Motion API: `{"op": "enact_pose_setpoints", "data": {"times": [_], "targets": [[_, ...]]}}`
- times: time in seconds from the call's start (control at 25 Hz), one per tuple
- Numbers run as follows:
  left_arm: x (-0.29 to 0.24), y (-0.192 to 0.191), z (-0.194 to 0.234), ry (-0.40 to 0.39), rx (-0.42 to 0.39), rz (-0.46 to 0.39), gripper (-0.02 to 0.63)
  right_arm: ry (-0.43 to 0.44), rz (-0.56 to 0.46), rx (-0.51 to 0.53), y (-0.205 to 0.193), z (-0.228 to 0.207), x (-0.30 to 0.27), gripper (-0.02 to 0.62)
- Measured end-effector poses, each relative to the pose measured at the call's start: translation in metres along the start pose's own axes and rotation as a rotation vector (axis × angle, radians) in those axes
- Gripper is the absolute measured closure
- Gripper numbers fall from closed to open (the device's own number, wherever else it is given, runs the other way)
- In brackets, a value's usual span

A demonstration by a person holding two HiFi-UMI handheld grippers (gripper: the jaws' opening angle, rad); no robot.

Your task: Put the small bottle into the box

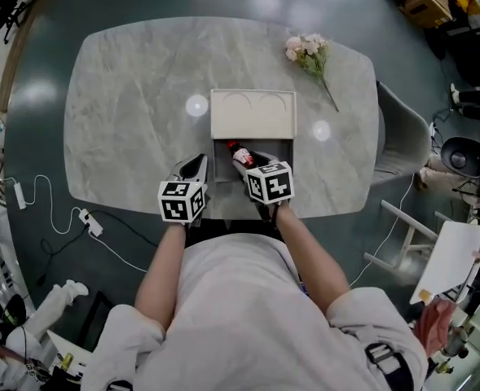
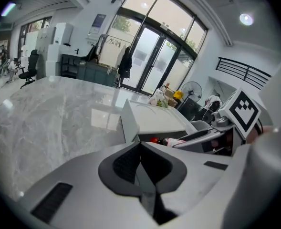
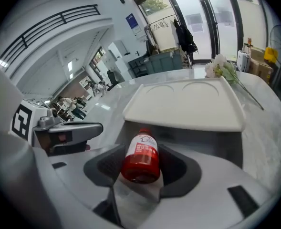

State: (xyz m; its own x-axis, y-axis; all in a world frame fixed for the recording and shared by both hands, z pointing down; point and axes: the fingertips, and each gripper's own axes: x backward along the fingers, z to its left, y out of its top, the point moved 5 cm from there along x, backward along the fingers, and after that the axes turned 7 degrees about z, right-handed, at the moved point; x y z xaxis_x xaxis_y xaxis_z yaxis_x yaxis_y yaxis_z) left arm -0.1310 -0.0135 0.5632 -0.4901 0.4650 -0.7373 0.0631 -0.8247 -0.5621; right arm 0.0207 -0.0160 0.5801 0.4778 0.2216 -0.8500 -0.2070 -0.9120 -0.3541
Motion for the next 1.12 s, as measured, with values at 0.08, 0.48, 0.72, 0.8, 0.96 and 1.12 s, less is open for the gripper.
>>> {"op": "enact_pose_setpoints", "data": {"times": [0.08,0.48,0.72,0.8,0.96,1.12], "targets": [[-0.001,0.000,0.003,-0.006,-0.002,0.006,0.583,-0.009,0.006,-0.043,0.001,-0.002,-0.005,0.364],[0.002,-0.004,0.013,-0.017,-0.005,0.017,0.583,-0.058,0.048,-0.074,0.004,0.001,-0.024,0.364],[0.005,-0.008,0.013,-0.030,-0.008,0.019,0.583,-0.060,0.089,-0.064,0.000,0.008,-0.032,0.364],[0.004,-0.009,0.012,-0.034,-0.009,0.023,0.583,-0.063,0.095,-0.065,-0.001,0.009,-0.033,0.364],[0.002,-0.011,0.009,-0.041,-0.007,0.031,0.583,-0.045,0.106,-0.068,-0.002,0.010,-0.038,0.364],[0.000,-0.012,0.007,-0.045,-0.012,0.039,0.583,-0.063,0.127,-0.067,-0.001,0.010,-0.038,0.364]]}}
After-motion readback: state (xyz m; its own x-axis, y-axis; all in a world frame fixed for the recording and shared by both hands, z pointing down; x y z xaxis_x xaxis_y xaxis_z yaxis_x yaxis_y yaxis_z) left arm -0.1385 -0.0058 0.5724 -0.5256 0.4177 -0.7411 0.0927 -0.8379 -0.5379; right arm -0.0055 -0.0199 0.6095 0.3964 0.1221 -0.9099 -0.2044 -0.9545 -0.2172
